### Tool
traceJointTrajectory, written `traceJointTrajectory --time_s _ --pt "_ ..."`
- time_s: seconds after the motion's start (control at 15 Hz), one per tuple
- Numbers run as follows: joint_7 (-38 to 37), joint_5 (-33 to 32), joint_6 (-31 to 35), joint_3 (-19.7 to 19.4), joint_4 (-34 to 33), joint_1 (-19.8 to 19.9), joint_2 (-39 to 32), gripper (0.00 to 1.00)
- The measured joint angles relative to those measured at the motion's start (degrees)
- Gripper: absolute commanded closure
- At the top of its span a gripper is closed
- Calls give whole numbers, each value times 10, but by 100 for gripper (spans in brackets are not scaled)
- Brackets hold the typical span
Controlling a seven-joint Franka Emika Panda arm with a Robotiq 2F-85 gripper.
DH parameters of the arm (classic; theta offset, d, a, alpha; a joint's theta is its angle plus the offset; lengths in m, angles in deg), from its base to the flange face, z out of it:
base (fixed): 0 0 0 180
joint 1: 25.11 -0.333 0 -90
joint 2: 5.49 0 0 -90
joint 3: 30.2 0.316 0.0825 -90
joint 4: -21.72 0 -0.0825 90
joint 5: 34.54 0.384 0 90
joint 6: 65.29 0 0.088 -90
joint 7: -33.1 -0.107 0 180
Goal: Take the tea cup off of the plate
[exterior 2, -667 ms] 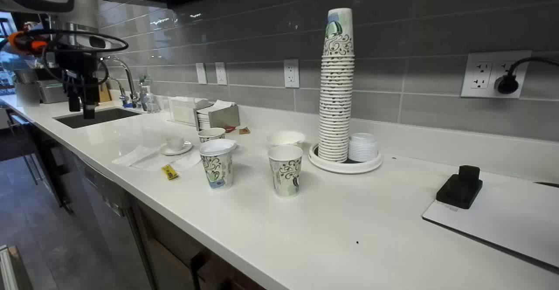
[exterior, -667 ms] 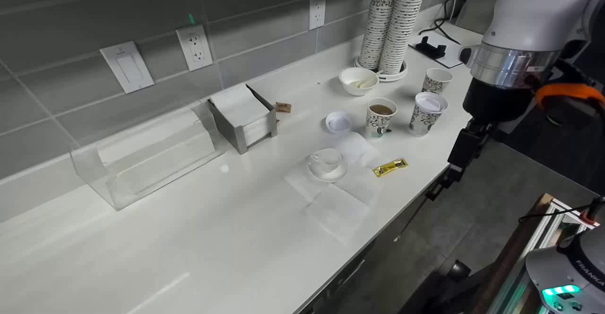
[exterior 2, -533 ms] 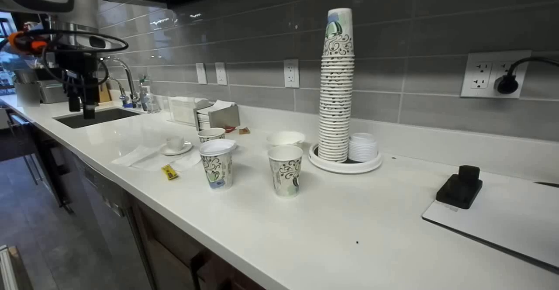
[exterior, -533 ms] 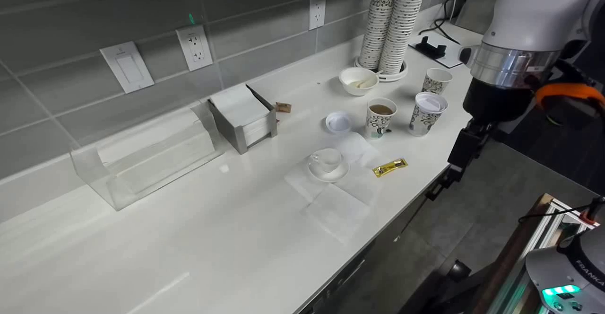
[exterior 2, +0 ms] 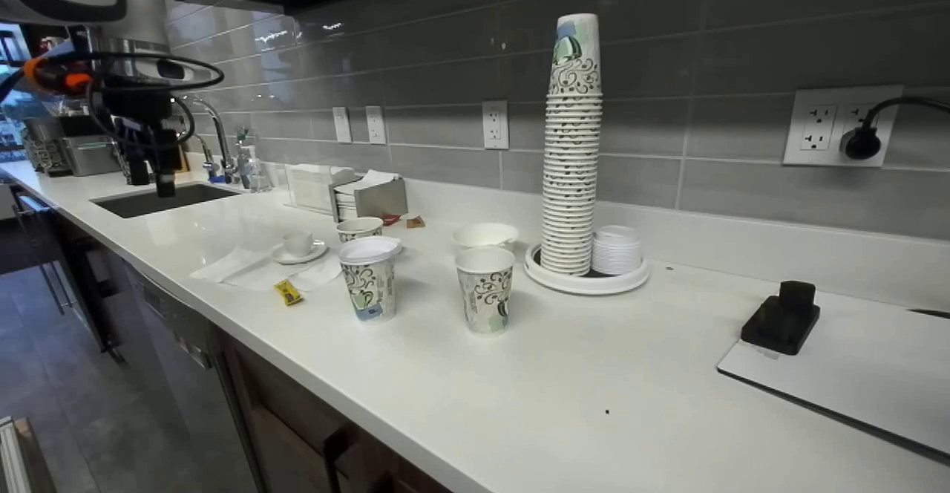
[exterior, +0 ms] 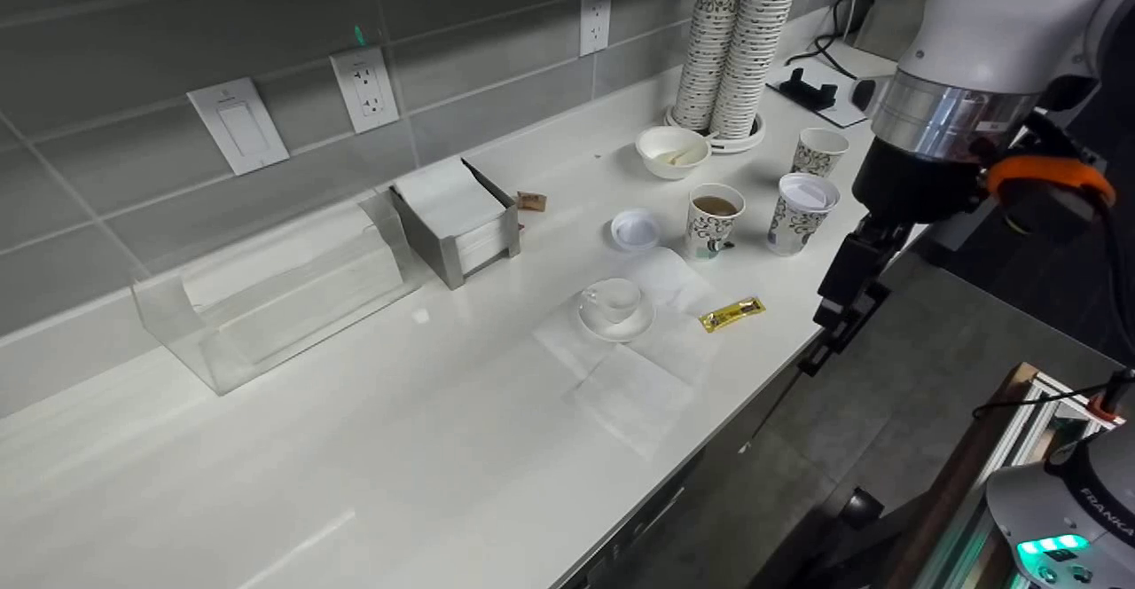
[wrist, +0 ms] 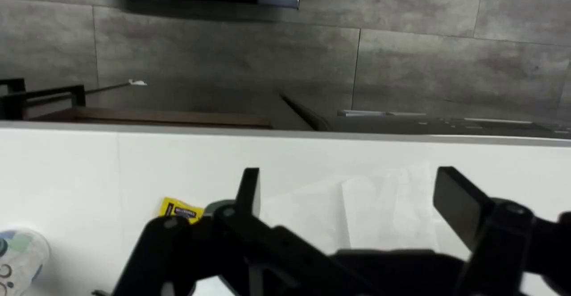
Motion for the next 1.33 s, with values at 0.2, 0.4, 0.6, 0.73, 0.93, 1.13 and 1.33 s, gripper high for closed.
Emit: traceJointTrajectory --time_s 0.2,0.4,0.6,0.73,0.93,1.13,1.33 --pt "6 -8 88 24 -10 -2 -32 0" --pt "19 -52 153 40 -39 -1 -98 0" --pt "39 -118 170 36 -92 10 -180 0" --pt "50 -152 173 31 -132 14 -234 0" --pt "68 -201 172 32 -197 7 -315 0" --pt "67 -276 165 34 -273 -14 -395 0" --pt "68 -310 162 30 -341 -37 -464 0"
